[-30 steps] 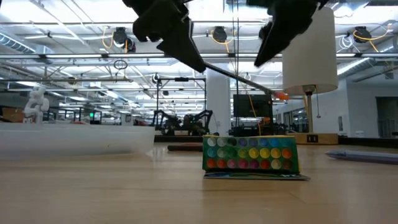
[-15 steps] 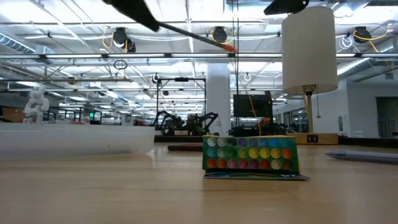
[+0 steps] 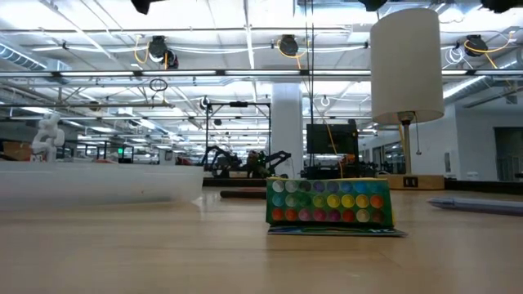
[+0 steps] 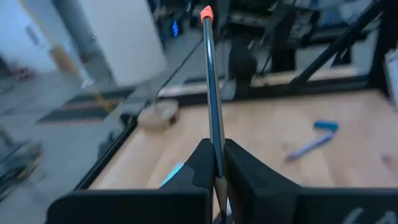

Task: Pack school essentials
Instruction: Put the black pencil into the supply box, then put the blue pen into the supply box

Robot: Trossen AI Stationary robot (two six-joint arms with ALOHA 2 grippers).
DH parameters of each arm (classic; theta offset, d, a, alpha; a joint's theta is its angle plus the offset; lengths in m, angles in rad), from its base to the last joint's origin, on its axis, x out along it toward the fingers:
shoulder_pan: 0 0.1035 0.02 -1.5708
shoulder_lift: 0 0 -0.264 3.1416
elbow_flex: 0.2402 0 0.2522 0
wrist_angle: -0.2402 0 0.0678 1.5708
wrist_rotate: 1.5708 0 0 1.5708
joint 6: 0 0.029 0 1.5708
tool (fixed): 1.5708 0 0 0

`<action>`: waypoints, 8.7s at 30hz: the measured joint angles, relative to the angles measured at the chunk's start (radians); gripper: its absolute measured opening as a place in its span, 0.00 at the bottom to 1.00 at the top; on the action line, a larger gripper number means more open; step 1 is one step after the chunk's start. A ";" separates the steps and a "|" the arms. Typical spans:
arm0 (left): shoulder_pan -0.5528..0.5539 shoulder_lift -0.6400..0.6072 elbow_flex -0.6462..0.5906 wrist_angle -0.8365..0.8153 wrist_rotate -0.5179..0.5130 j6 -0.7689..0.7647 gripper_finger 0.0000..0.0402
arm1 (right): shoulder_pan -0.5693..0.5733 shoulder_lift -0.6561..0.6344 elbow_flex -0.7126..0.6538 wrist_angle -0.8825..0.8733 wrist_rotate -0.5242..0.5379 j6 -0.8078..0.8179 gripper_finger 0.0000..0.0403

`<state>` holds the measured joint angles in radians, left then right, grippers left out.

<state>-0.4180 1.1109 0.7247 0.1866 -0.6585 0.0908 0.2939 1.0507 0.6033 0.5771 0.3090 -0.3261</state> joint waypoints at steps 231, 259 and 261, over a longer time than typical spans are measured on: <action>-0.384 0.052 -0.049 -0.726 -0.250 -1.038 0.12 | -0.072 0.180 0.373 -0.880 -0.171 0.516 0.51; -0.375 0.054 -0.168 -0.577 0.001 -1.063 0.38 | -0.072 0.180 0.374 -0.880 -0.173 0.516 0.51; -0.374 0.054 -0.168 -0.577 0.000 -1.063 0.40 | -0.072 0.180 0.374 -0.880 -0.173 0.516 0.51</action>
<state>-0.7919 1.1645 0.5568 -0.3908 -0.6586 -0.9722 0.2218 1.2308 0.9771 -0.3031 0.1356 0.1902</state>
